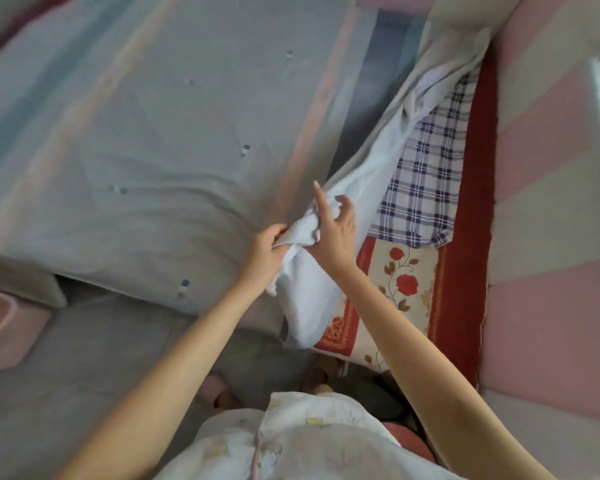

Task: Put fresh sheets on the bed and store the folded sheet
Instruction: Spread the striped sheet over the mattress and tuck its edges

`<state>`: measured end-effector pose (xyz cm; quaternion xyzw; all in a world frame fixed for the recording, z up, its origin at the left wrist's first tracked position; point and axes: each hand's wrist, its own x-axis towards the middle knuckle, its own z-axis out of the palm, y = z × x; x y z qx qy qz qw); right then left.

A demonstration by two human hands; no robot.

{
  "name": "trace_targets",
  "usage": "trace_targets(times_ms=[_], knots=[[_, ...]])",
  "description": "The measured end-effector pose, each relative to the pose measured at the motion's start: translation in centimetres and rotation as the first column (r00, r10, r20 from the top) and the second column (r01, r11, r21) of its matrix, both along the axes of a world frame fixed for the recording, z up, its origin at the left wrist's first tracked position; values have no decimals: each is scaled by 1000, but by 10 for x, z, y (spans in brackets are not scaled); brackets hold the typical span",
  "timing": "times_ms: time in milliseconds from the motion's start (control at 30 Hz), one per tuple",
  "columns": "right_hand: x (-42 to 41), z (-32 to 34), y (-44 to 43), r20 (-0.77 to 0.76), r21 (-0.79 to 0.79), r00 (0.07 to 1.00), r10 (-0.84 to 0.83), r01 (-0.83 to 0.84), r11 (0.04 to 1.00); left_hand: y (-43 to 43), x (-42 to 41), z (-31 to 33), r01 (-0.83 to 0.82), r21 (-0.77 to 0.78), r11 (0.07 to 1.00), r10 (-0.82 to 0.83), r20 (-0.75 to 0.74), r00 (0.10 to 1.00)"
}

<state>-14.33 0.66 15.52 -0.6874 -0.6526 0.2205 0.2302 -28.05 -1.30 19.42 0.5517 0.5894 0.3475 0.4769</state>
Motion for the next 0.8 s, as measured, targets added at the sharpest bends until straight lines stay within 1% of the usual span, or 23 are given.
trace_targets(times_ms=[33, 67, 100, 133, 167, 200, 233, 267, 300, 333, 367, 400, 467, 533, 567, 600, 633, 667, 700, 767, 800], knots=[[-13, 9, 1, 128, 159, 990, 55, -75, 984, 1, -12, 4, 25, -17, 1000, -24, 54, 998], [-41, 17, 2, 236, 284, 962, 135, -201, 938, 2, -41, 10, 29, -14, 999, -28, 111, 993], [-51, 22, 3, 271, 328, 939, 211, -297, 897, 4, -53, 15, 42, -18, 999, -39, 152, 988], [-56, 27, 5, 245, 318, 935, 256, -327, 890, 7, -60, 18, 63, -29, 998, -58, 167, 984], [-64, 32, 4, 184, 291, 950, 253, -298, 909, 8, -70, 19, 96, -49, 994, -87, 155, 984], [-72, 37, 2, 93, 250, 977, 193, -210, 945, 9, -81, 19, 149, -101, 984, -135, 131, 982], [-83, 43, 0, -22, 197, 995, 97, -91, 976, 9, -94, 13, 201, -166, 965, -189, 85, 978], [-92, 49, 0, -151, 134, 988, -3, 23, 991, 9, -106, 5, 240, -212, 948, -235, 46, 971], [-93, 54, 0, -269, 86, 960, -77, 104, 991, 8, -108, -4, 260, -235, 937, -272, -20, 962], [-97, 60, 0, -348, 74, 932, -106, 140, 987, 6, -112, -13, 273, -232, 934, -303, -109, 947], [-102, 68, 0, -397, 68, 911, -113, 152, 986, 3, -117, -20, 276, -240, 931, -325, -192, 926], [-107, 75, 1, -424, 62, 898, -117, 158, 986, 1, -122, -29, 266, -268, 926, -330, -236, 914], [-113, 84, 7, -457, 64, 879, -138, 187, 980, -4, -129, -41, 253, -328, 910, -323, -178, 930], [-112, 88, 17, -519, 46, 833, -191, 251, 967, -5, -136, -57, 302, -409, 861, -352, -51, 935], [-112, 92, 23, -546, 40, 809, -220, 287, 957, -5, -137, -66, 373, -453, 810, -428, -21, 904], [-113, 95, 29, -565, 41, 790, -238, 316, 948, -5, -137, -72, 462, -487, 741, -551, -46, 834], [-116, 97, 36, -576, 35, 777, -253, 333, 942, -6, -134, -79, 504, -527, 685, -646, -116, 755], [-119, 98, 41, -579, 21, 770, -270, 345, 938, -7, -131, -87, 495, -557, 667, -672, -162, 723], [-122, 96, 45, -580, 0, 763, -287, 352, 936, -9, -126, -97, 446, -573, 688, -631, -168, 757], [-124, 90, 46, -594, -23, 740, -316, 377, 926, -9, -116, -107, 264, -582, 769, -428, -163, 889], [-121, 86, 44, -613, -35, 716, -334, 399, 916, -2, -113, -112, 166, -602, 781, -335, -178, 925]])
